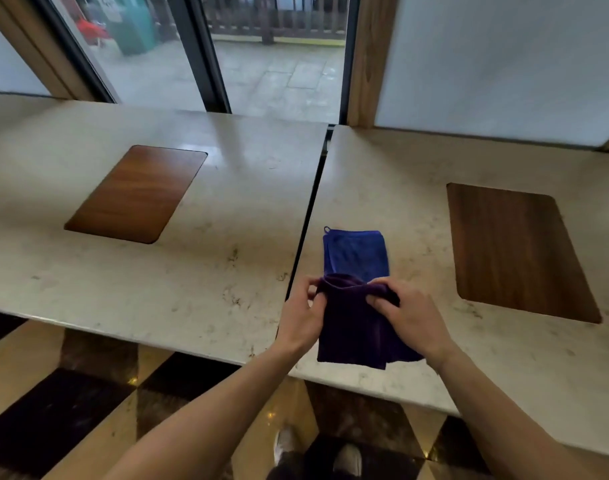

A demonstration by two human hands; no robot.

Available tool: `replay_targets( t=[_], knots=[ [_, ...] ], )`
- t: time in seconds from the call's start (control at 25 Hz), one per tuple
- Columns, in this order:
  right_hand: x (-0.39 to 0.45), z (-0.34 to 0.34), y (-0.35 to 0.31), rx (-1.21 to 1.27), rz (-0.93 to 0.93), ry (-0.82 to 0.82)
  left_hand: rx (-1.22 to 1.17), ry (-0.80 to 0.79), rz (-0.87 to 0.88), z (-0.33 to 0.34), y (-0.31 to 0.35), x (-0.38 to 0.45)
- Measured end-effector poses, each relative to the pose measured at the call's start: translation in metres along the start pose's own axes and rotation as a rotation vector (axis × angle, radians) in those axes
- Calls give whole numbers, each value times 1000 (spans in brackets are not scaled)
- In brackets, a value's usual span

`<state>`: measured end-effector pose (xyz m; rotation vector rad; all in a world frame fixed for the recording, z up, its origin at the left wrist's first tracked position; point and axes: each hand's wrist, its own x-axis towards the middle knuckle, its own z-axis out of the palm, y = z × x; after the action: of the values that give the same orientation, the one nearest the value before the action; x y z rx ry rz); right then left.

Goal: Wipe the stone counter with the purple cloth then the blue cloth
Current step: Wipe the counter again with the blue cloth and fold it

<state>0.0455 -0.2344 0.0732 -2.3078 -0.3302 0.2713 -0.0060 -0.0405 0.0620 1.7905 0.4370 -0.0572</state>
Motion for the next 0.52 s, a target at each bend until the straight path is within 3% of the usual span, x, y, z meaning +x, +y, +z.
replay_targets(
  t=[0.32,0.52],
  knots=[
    [-1,53,27,-128,185,-129,199,-81,-178,5,-59,10],
    [-2,76,35,-431,238,-114,494,-109,-151,3,-74,20]
  ],
)
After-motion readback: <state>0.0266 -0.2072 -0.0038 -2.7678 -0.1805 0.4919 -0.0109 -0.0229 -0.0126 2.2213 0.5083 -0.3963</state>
